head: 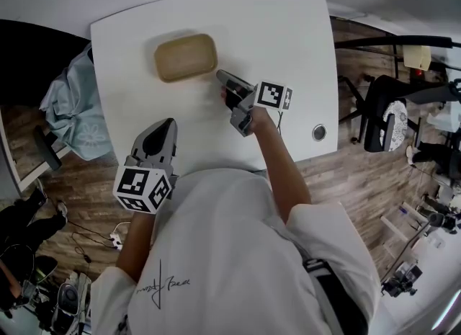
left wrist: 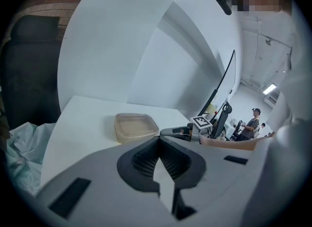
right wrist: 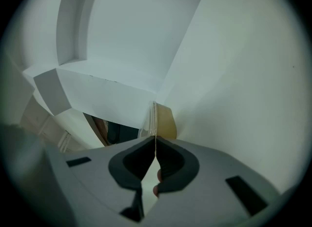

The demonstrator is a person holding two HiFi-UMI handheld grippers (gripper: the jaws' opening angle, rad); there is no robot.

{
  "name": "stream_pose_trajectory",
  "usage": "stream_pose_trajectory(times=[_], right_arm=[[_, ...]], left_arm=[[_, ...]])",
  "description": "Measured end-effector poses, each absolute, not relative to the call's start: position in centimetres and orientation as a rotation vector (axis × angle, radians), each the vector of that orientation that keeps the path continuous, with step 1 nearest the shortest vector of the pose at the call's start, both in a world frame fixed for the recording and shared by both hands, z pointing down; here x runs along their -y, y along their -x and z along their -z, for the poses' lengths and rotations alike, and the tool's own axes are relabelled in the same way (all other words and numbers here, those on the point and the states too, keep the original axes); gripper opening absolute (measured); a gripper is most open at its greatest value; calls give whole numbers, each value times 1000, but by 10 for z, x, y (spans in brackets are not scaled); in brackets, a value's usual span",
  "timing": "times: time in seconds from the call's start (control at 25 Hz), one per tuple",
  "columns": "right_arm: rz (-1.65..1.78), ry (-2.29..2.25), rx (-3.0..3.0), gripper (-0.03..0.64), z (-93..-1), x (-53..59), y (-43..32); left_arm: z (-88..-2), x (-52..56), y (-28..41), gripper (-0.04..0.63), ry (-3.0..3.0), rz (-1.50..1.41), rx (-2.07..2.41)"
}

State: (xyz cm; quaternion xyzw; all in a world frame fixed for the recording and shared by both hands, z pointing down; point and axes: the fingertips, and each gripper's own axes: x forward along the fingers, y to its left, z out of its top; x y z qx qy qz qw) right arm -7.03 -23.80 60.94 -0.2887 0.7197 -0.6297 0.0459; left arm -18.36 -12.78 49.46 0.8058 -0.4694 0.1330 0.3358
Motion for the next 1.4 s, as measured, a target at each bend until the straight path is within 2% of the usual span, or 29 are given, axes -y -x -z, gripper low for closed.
stream_pose_trajectory(times=[1.4], right_arm=[[1857, 842, -2189, 12, -568, 232, 73]], left_arm=[[-481, 122, 180, 6, -2113, -226, 1213]])
